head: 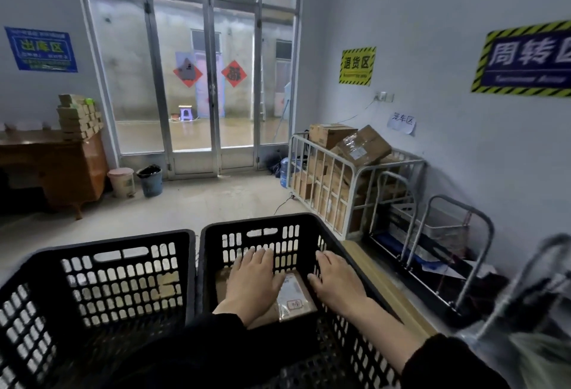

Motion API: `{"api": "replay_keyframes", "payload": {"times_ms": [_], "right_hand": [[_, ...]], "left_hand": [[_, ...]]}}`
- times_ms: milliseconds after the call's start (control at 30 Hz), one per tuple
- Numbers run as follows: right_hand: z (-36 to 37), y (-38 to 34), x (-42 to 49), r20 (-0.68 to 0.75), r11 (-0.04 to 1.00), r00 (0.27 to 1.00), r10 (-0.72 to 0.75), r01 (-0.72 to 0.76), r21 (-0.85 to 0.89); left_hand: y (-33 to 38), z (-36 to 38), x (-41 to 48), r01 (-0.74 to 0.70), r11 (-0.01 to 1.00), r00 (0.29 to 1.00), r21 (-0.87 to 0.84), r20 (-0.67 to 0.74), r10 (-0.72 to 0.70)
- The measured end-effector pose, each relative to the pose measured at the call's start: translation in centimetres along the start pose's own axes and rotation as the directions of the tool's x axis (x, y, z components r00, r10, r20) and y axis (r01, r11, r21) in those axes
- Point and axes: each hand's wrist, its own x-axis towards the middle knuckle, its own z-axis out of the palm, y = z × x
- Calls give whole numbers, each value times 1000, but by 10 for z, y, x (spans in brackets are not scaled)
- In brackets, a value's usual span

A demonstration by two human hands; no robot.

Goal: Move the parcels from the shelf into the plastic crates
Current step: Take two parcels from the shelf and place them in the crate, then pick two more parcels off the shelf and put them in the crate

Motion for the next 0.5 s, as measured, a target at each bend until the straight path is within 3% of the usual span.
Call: {"api": "replay_keyframes", "payload": {"times_ms": [500], "right_hand": [[-59,6,-178,-160,937,933,323,-339,-83]], "left_hand": [[76,-8,-95,-373,918,927,-138,-6,375]]}}
